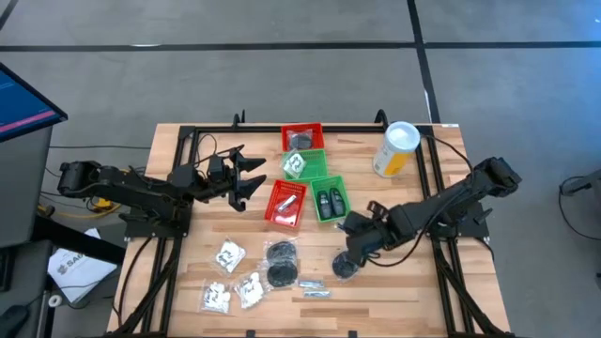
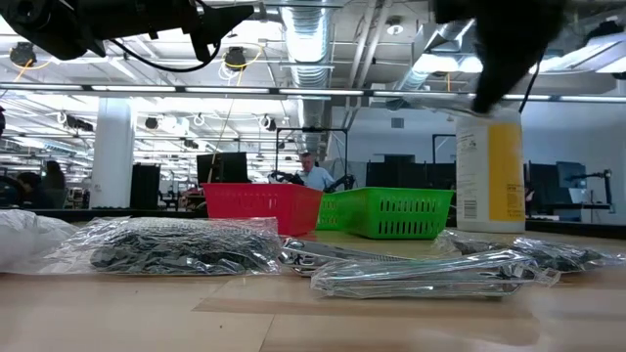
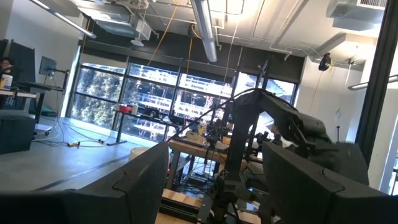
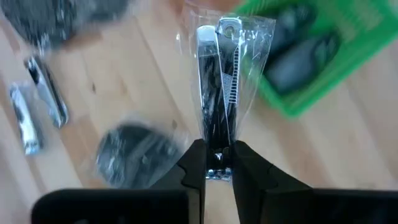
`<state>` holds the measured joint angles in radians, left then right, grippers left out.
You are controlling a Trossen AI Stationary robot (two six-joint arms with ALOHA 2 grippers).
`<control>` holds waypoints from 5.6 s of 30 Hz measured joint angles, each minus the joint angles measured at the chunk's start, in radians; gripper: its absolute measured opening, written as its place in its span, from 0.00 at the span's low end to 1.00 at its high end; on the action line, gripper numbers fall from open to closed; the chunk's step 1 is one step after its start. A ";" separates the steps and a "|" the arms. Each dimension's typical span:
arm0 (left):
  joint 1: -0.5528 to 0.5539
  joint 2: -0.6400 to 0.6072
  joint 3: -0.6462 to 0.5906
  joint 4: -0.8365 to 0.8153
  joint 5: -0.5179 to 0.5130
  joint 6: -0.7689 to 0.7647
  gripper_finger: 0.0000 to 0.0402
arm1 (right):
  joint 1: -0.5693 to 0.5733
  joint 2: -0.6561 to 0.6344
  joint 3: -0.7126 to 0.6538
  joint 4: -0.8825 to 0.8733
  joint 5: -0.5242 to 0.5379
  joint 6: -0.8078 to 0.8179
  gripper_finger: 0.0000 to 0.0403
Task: Pick & Place Travel size toiletries
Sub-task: Put the silver nail cutter into the bottom red bin, then put the black hairbrush into the top red bin
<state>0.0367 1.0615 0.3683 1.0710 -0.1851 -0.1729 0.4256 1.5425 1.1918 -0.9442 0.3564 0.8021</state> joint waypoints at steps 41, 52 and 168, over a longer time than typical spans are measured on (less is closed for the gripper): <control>0.000 0.233 0.064 0.128 0.168 0.074 0.62 | -0.357 0.000 0.144 0.739 -0.164 -0.793 0.09; 0.000 0.311 0.150 0.143 0.262 0.110 0.61 | -0.357 0.000 0.144 0.722 -0.176 -0.802 0.09; 0.000 0.311 0.139 -0.746 -0.061 -0.348 0.44 | -0.393 0.001 0.073 0.284 -0.173 -0.662 0.38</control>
<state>0.0368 1.3720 0.5072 0.3248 -0.2462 -0.5205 0.0322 1.5433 1.2652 -0.6599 0.1829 0.1402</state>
